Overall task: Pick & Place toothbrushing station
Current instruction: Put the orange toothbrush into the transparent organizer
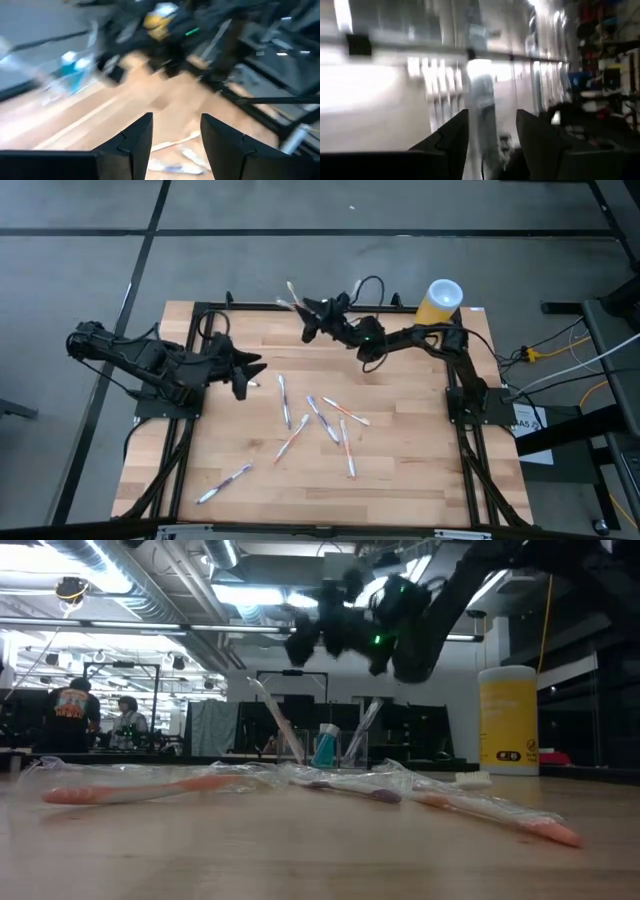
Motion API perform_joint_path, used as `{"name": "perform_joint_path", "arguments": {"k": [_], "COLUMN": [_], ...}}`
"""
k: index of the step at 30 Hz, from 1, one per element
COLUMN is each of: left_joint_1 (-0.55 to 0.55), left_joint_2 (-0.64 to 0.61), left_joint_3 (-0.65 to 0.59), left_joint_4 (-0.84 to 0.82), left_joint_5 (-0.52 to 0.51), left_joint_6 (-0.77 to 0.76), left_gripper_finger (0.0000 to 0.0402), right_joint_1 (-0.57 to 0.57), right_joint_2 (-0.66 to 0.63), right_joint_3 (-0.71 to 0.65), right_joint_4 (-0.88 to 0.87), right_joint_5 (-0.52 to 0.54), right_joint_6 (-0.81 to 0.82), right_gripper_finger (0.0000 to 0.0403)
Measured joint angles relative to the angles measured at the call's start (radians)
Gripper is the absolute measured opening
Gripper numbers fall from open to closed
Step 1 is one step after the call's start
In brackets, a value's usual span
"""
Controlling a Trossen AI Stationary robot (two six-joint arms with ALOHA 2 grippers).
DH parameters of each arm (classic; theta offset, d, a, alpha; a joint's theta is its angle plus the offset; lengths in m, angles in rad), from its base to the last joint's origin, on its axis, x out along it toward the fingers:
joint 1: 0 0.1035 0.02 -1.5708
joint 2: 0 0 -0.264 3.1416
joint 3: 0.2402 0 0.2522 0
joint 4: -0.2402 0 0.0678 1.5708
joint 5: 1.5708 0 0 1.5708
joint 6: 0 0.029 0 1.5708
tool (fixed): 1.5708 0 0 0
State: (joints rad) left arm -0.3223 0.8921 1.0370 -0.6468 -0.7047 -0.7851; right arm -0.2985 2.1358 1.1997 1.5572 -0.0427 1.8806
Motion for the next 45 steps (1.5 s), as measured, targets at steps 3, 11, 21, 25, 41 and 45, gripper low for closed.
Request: {"name": "perform_joint_path", "arguments": {"k": [3, 11, 21, 25, 41, 45], "left_joint_1": [0.065, 0.331, 0.787, 0.896, 0.986, 1.001], "left_joint_2": [0.017, 0.131, 0.377, 0.449, 0.652, 0.638], "left_joint_3": [0.000, 0.000, 0.000, 0.000, 0.000, 0.000], "left_joint_4": [-0.111, -0.198, 0.132, 0.228, 0.597, 0.550], "left_joint_5": [-0.010, 0.100, 0.361, 0.472, 0.668, 0.742], "left_joint_6": [-0.159, -0.340, -0.186, -0.125, 0.016, -0.023], "left_gripper_finger": [0.0161, 0.0161, 0.0148, 0.0130, 0.0099, 0.0098], "right_joint_1": [0.043, 0.082, 0.112, 0.121, 0.140, 0.140], "right_joint_2": [-0.088, -0.334, -0.591, -0.659, -0.739, -0.739], "right_joint_3": [0.014, 0.013, 0.013, 0.013, 0.012, 0.012], "right_joint_4": [0.014, -0.014, -0.209, -0.211, -0.224, -0.235], "right_joint_5": [-0.080, -0.193, -0.314, -0.319, -0.317, -0.312], "right_joint_6": [-0.142, -0.371, -0.591, -0.645, -0.691, -0.689], "right_gripper_finger": [0.0166, 0.0166, 0.0166, 0.0166, 0.0166, 0.0166]}}
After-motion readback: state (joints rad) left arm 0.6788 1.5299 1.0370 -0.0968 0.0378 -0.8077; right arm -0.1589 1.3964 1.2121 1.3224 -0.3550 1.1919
